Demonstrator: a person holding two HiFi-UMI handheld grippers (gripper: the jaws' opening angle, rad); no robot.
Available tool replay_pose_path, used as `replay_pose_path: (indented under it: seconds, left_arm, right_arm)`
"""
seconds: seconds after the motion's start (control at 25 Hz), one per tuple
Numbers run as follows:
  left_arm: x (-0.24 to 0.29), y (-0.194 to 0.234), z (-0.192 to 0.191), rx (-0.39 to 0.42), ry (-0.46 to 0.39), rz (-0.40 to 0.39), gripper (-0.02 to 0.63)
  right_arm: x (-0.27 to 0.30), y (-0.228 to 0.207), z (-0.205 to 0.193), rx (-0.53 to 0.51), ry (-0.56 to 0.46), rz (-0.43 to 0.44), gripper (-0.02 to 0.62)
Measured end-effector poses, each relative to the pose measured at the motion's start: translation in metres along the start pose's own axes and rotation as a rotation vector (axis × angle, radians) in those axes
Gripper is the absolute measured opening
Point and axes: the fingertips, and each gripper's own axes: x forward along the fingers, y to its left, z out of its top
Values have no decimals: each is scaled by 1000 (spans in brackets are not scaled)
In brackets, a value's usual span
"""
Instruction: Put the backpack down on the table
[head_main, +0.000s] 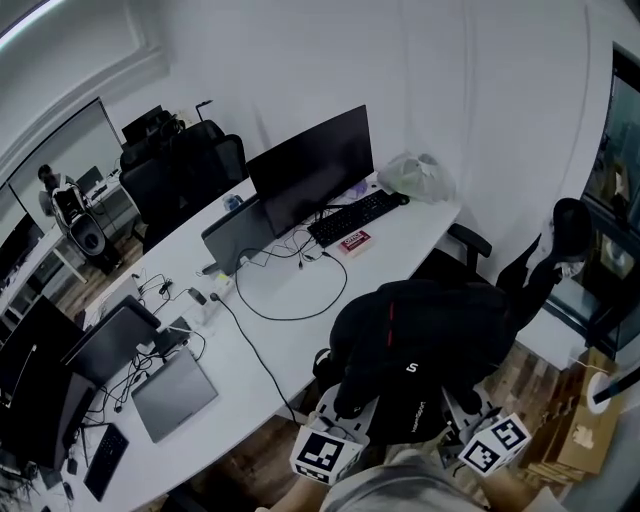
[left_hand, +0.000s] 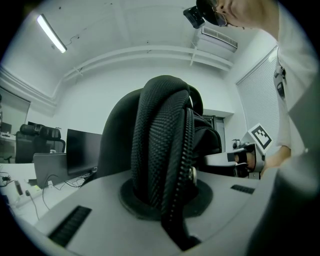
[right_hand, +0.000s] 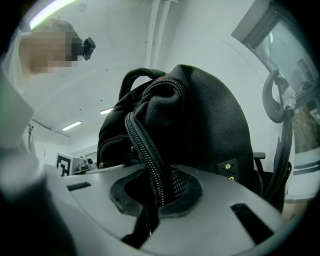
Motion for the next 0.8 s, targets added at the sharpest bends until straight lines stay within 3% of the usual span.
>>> replay_pose_path:
  seconds: [0.6,0.8]
  left_arm:
    - [148,74,17,-7,2,86,20]
    - [188,100,18,40,-23,97,20]
  right_arm:
    - [108,-124,63,-14,9,90,23]
    - [139,-154,84,-39,3,110,23]
